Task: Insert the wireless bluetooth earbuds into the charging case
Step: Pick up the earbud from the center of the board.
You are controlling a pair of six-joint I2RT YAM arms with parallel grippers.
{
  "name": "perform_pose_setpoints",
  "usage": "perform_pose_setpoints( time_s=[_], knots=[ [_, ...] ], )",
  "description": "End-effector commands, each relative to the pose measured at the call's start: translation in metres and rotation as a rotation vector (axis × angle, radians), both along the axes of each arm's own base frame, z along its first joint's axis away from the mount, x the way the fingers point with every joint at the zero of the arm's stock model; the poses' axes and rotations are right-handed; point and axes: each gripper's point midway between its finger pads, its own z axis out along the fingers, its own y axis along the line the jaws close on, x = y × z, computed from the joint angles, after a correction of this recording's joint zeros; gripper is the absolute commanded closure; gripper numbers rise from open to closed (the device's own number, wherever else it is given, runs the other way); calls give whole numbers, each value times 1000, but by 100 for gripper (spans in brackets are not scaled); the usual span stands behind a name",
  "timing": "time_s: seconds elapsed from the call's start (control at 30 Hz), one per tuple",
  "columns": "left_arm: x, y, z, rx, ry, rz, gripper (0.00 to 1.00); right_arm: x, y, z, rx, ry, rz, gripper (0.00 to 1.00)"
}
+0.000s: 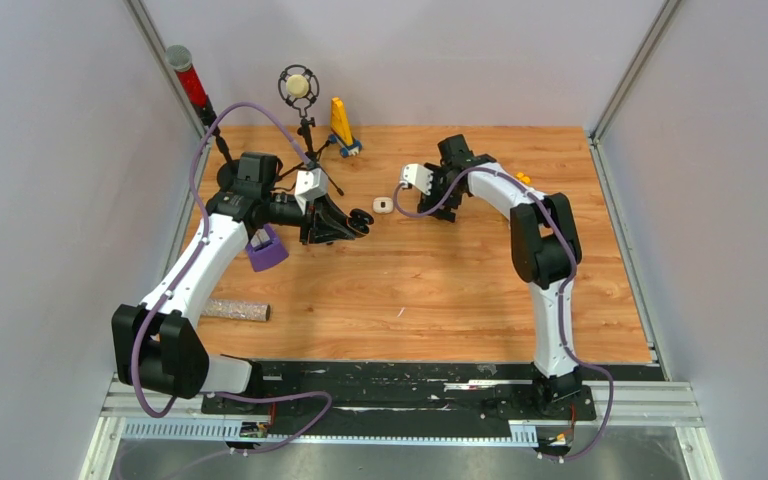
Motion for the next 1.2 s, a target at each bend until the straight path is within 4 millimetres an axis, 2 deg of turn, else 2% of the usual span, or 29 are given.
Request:
perform_pose_setpoints(
  time_s=[0.0, 0.1, 0.2, 0.27, 0.37, 0.53, 0.8, 0.93, 1.17],
  knots=[
    [-6, -2, 22, -40, -50, -32, 100, 0, 13, 10, 75, 51, -75, 21],
    [-7, -2, 22, -40, -48, -33, 100, 4, 15, 38, 170, 77, -94, 22],
    [-8, -3, 22, -43, -46, -38, 100, -3, 13, 73, 305, 134, -52, 22],
    [-8, -3, 22, -43, -44, -40, 100, -3, 6, 81, 325, 128, -23, 24],
    [-7, -4, 21, -40, -42, -41, 100, 4, -8, 71, 280, 102, 6, 31],
    [-7, -4, 22, -37, -44, -42, 100, 3, -21, 54, 257, 128, 88, 32],
    [-7, -5, 22, -35, -46, -45, 100, 9, -12, 38, 310, 214, 83, 33],
    [-8, -4, 22, -33, -48, -47, 100, 12, -11, 30, 317, 250, 57, 38],
    [-8, -5, 21, -32, -44, -49, 100, -2, -10, 25, 320, 301, 89, 39]
  ],
)
